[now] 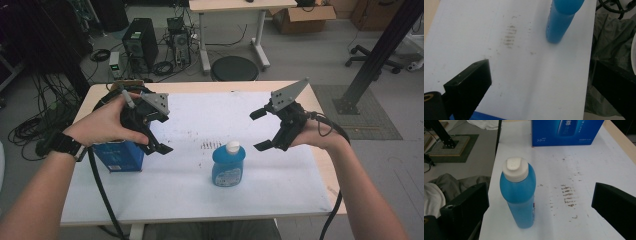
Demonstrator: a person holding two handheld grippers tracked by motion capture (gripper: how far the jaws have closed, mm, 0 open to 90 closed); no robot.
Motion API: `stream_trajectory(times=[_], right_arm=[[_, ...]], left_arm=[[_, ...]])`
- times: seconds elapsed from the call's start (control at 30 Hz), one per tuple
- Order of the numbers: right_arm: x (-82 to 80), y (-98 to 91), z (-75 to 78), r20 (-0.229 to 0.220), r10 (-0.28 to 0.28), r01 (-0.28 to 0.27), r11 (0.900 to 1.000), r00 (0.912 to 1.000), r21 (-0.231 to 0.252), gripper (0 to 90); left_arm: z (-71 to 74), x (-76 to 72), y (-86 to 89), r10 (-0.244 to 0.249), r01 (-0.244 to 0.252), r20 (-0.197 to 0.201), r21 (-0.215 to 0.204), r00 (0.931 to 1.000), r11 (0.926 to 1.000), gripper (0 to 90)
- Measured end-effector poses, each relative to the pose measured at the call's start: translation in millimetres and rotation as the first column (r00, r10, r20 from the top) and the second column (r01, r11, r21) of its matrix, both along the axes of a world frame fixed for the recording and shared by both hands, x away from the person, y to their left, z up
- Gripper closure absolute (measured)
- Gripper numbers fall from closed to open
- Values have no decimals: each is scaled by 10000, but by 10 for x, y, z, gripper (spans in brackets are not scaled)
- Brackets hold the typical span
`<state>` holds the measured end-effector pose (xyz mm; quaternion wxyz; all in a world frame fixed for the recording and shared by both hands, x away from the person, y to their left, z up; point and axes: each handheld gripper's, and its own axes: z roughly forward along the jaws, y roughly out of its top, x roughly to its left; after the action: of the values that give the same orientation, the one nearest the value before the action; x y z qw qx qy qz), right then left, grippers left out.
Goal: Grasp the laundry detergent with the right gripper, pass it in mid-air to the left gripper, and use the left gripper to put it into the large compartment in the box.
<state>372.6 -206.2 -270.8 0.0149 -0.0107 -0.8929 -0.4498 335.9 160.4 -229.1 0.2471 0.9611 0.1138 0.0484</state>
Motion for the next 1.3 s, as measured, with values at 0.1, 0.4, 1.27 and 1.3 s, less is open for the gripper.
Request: stream_trajectory(times=[0.1, 0.4, 1.27, 1.3], right_arm=[[-25, 10, -86, -118, 130, -129, 9999, 9998, 73, 9], [-92, 33, -334, -409, 145, -140, 9998, 9991, 131, 6], [-194, 293, -922, -987, 144, -92, 9985, 9950, 531, 32], [-198, 310, -937, -991, 141, -91, 9987, 9950, 509, 31]], left_arm=[[-7, 0, -1, -46, 46, -29, 35, 10000, 10000, 37], [-15, -5, -2, -41, 40, -50, -26, 10000, 10000, 37], [-53, 1, -18, -173, 172, -183, -17, 9997, 9999, 37], [-53, 0, -19, -185, 186, -196, 15, 9996, 9998, 37]])
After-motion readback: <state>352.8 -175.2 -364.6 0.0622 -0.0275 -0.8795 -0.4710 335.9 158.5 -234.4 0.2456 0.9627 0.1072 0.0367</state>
